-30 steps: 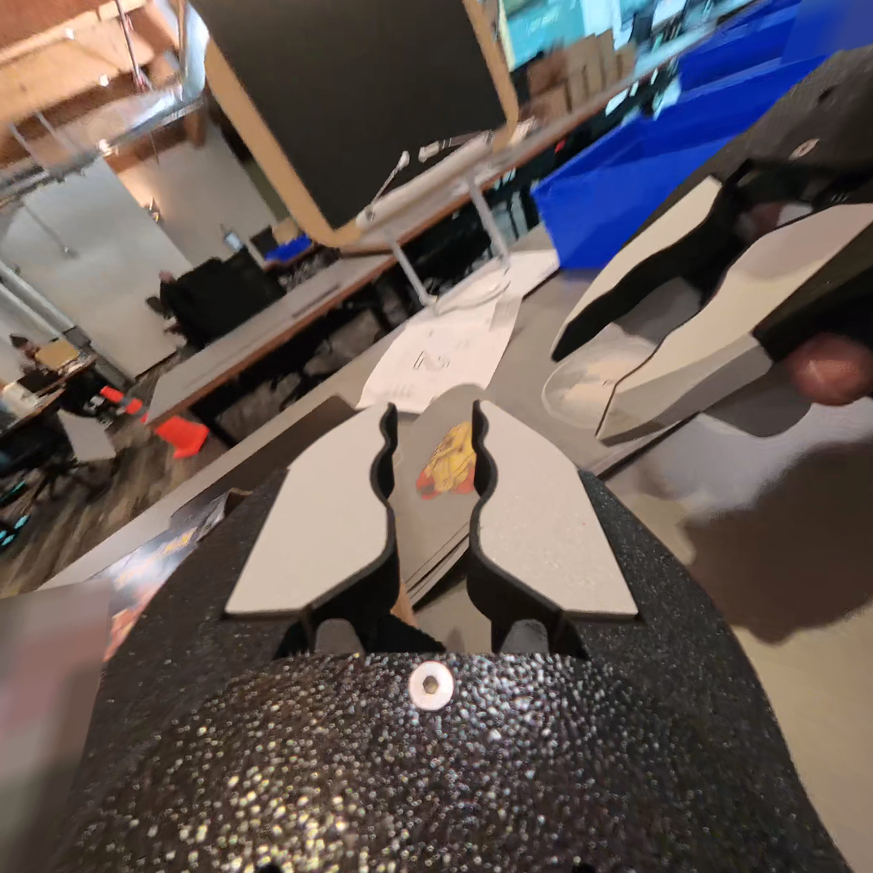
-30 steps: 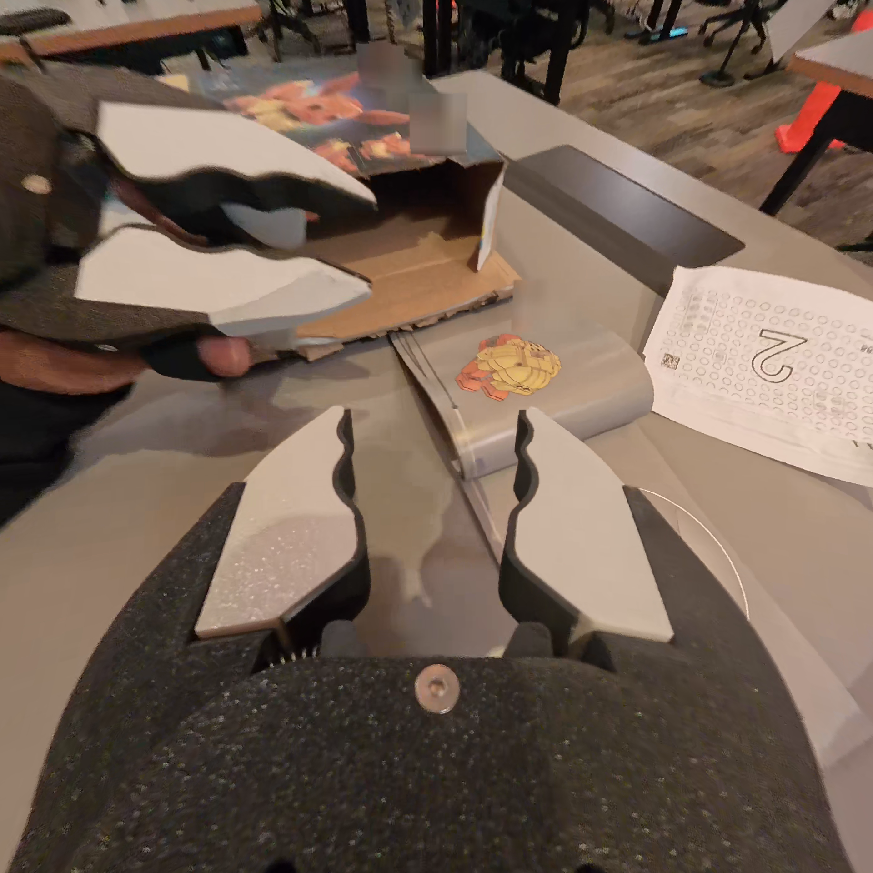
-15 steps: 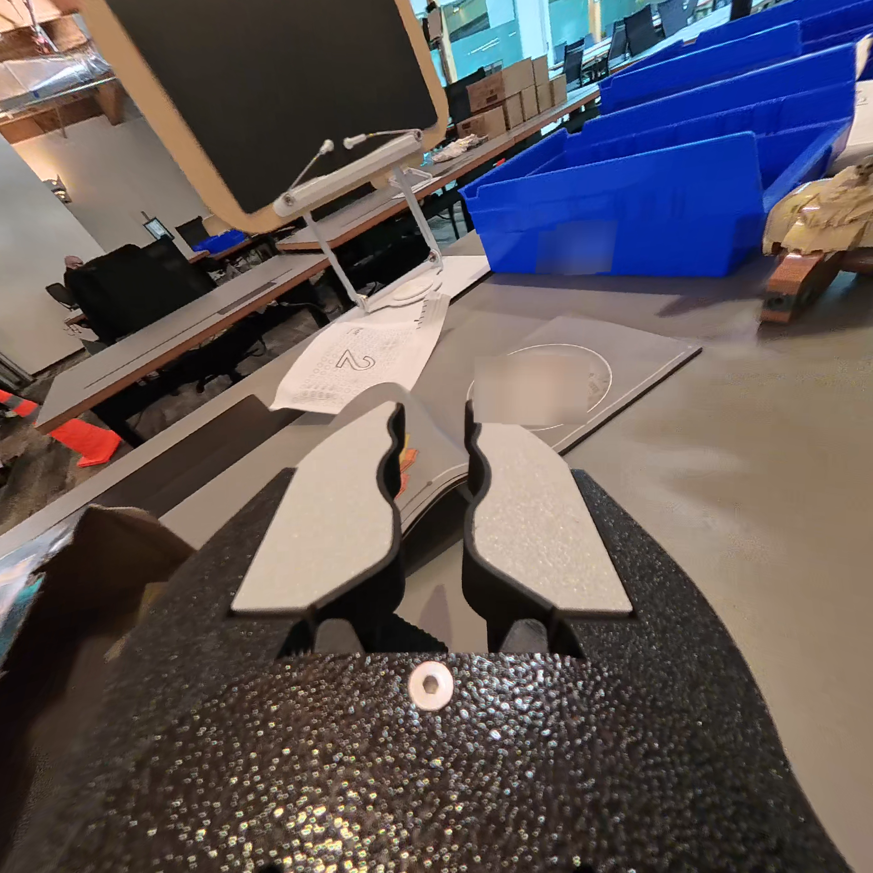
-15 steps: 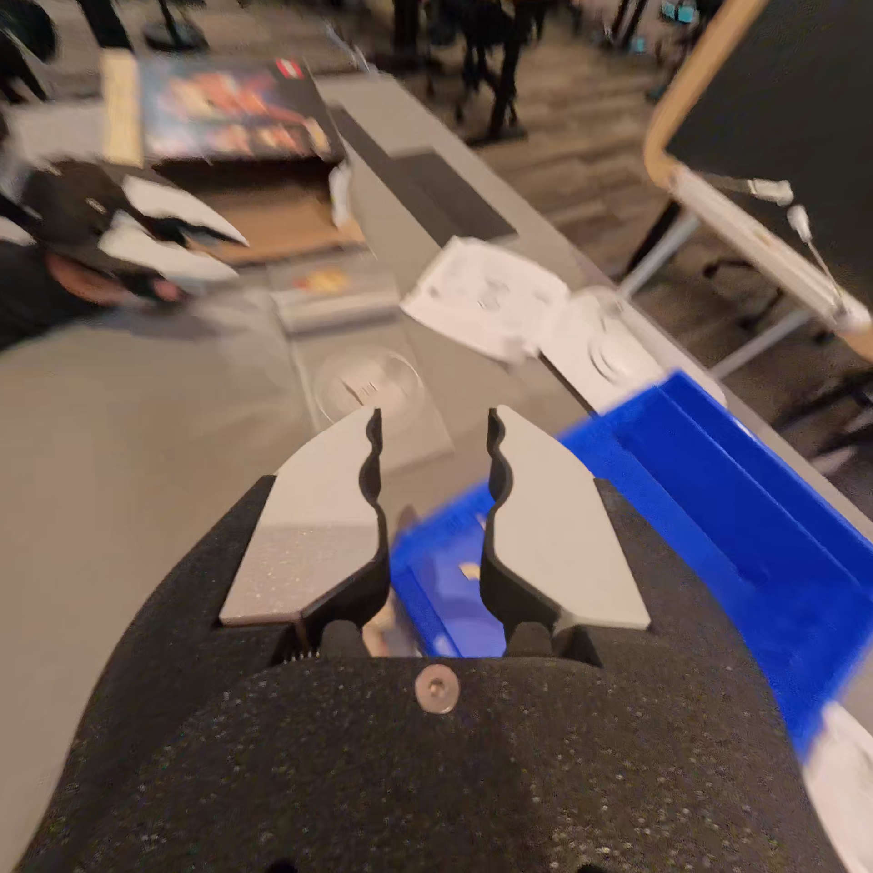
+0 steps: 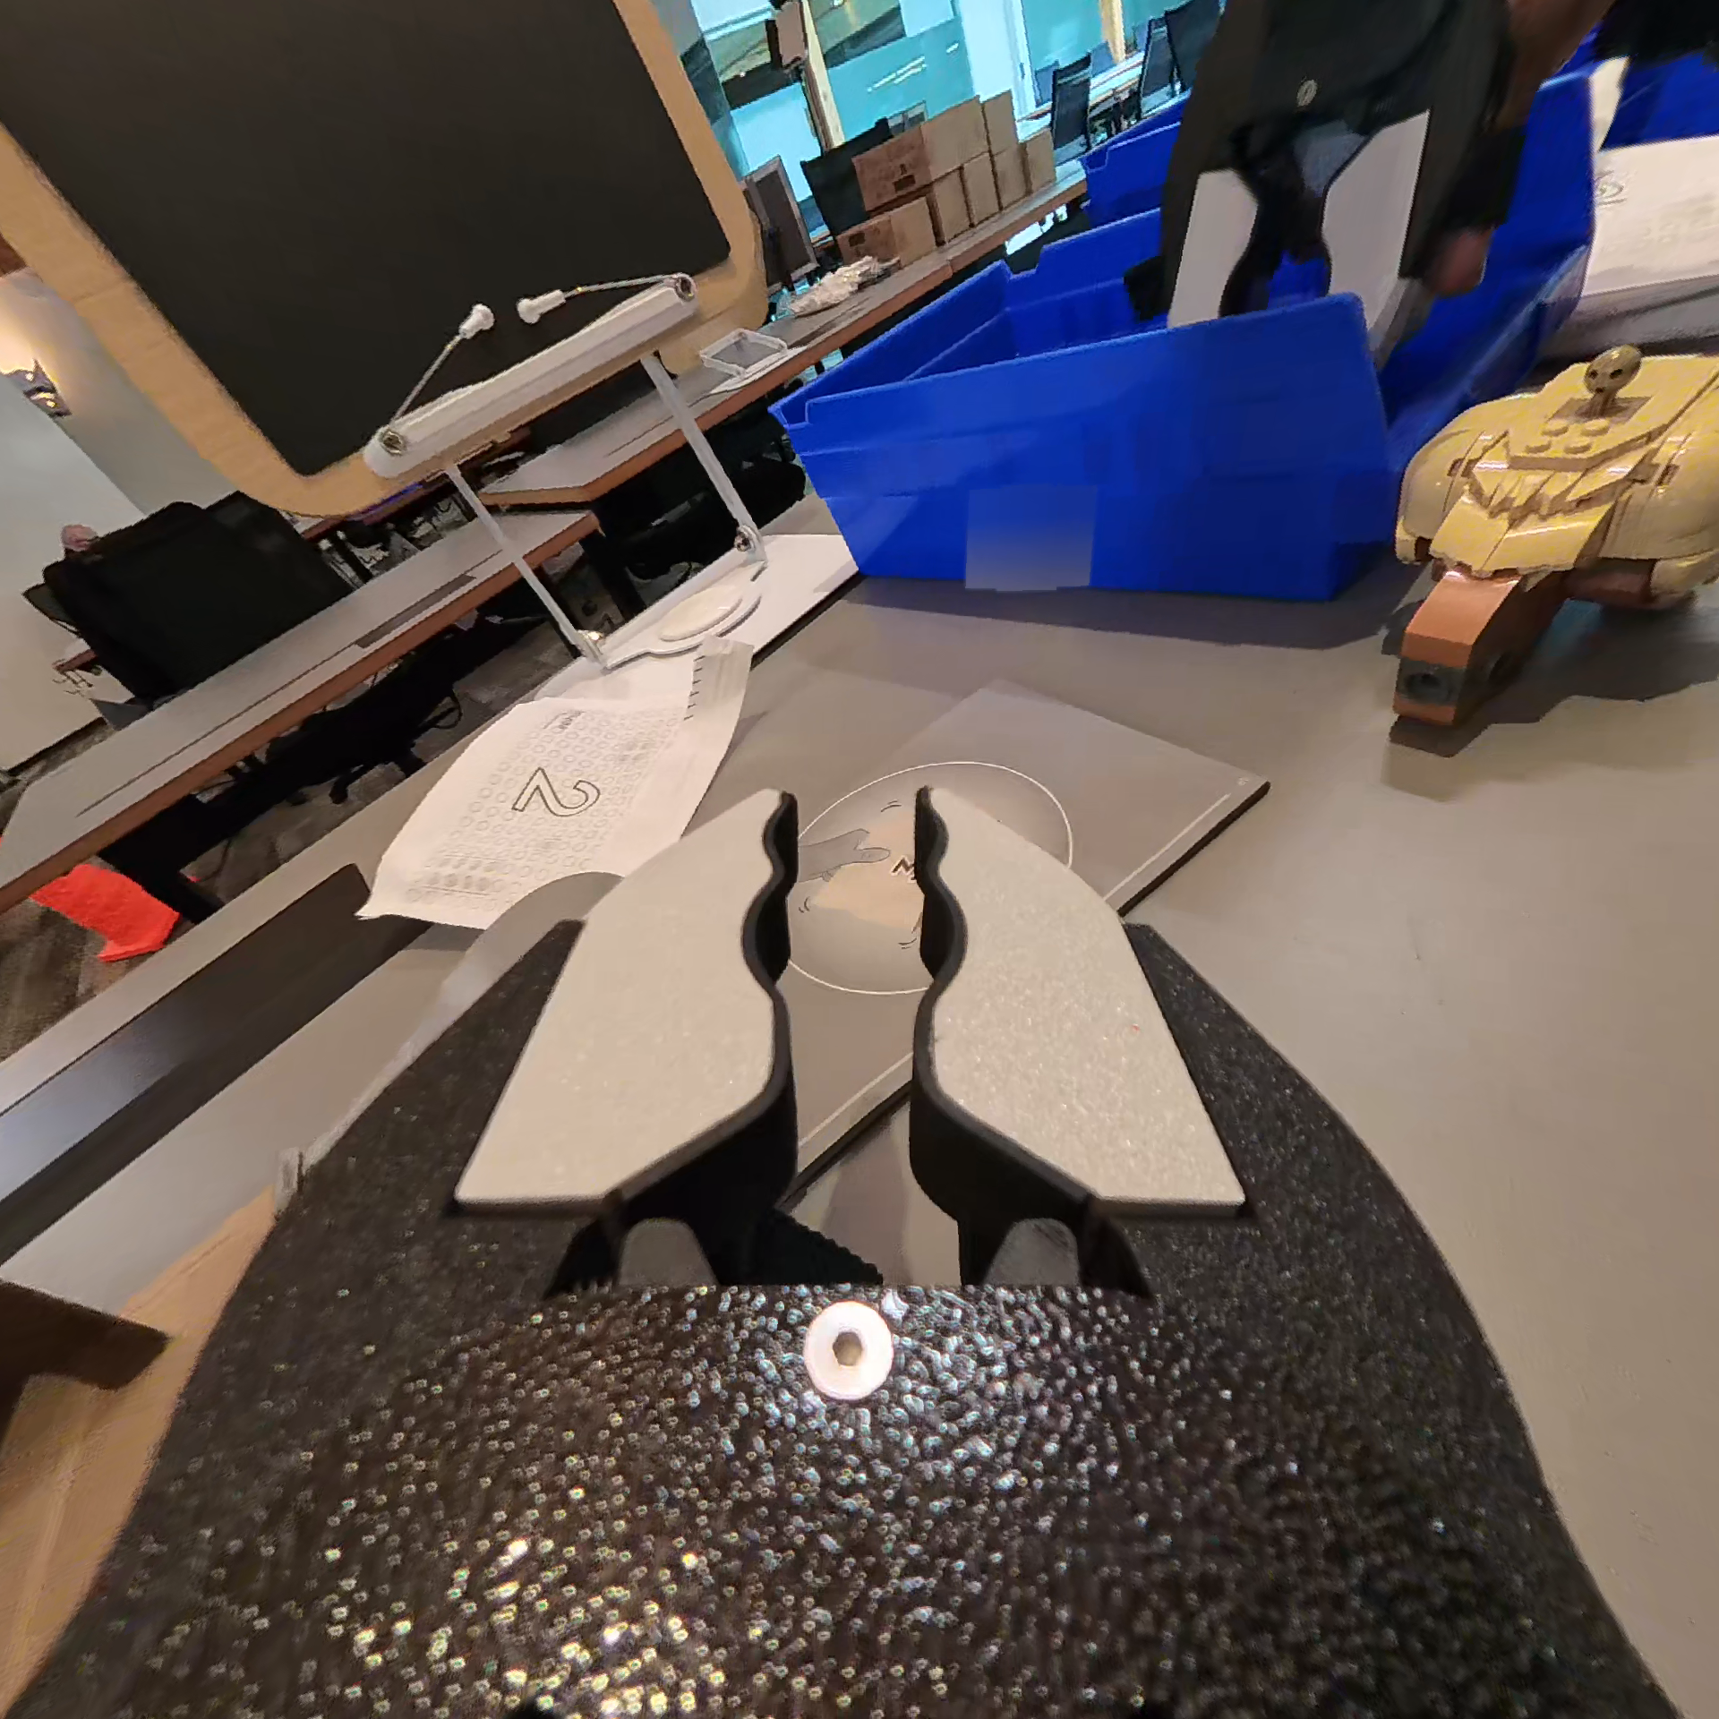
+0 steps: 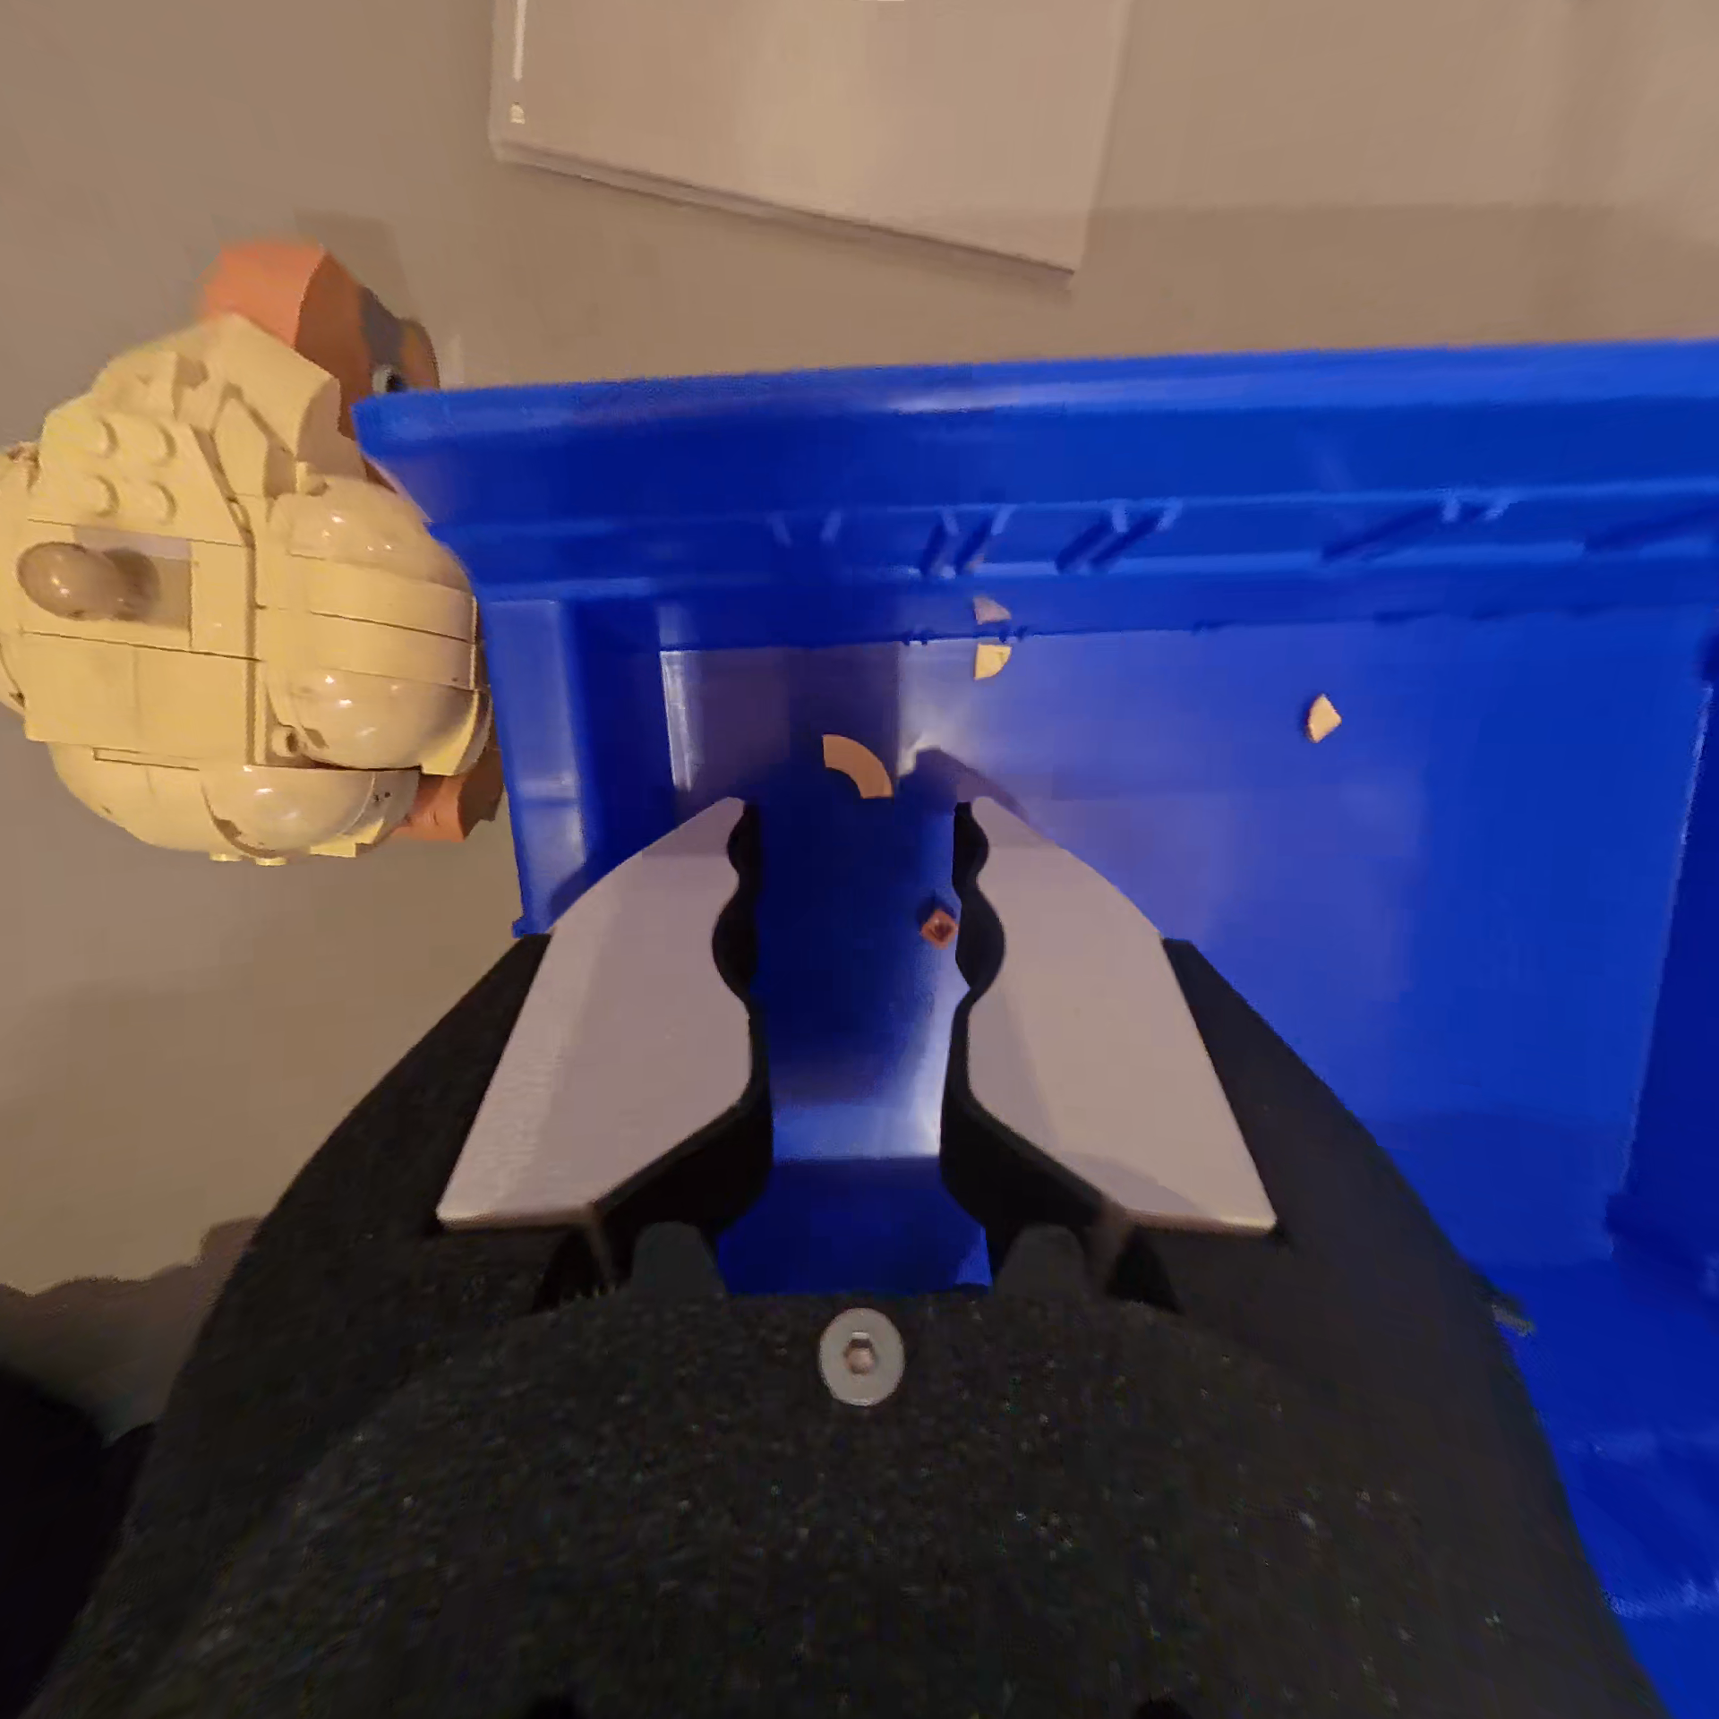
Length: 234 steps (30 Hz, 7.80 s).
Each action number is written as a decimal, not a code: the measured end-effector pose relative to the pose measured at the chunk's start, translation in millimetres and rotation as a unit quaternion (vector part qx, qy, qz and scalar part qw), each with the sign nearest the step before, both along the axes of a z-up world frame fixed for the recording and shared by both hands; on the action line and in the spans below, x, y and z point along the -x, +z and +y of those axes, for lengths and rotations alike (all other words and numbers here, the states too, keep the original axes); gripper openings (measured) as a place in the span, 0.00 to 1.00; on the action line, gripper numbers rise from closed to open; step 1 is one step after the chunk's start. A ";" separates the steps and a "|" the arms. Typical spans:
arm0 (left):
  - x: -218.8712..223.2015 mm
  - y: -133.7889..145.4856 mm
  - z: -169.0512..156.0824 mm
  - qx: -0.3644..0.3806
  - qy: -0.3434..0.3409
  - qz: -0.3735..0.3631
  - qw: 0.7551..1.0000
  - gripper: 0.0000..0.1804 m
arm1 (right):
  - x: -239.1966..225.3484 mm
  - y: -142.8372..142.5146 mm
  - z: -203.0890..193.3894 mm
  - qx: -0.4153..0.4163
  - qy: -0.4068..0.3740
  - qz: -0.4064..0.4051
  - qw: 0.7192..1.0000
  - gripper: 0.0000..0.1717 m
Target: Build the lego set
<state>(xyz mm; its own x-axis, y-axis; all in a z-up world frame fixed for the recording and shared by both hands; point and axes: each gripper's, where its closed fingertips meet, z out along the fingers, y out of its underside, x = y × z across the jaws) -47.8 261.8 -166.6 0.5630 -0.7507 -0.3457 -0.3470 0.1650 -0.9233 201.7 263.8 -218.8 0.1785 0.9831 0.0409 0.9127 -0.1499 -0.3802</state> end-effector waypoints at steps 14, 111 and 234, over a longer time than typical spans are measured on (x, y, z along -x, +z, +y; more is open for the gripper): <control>8.2 -5.0 1.7 0.015 -0.001 0.000 1.000 0.13 | 6.2 -27.7 2.4 0.028 0.014 -0.011 0.999 0.21; -66.2 -23.4 -117.7 -0.010 -0.282 0.074 0.956 0.04 | 0.5 -5.6 112.1 -0.003 -0.357 0.169 0.919 0.10; -58.5 -32.4 -118.3 0.004 -0.272 0.119 0.955 0.04 | -34.2 -32.0 79.9 -0.031 -0.405 0.085 0.910 0.06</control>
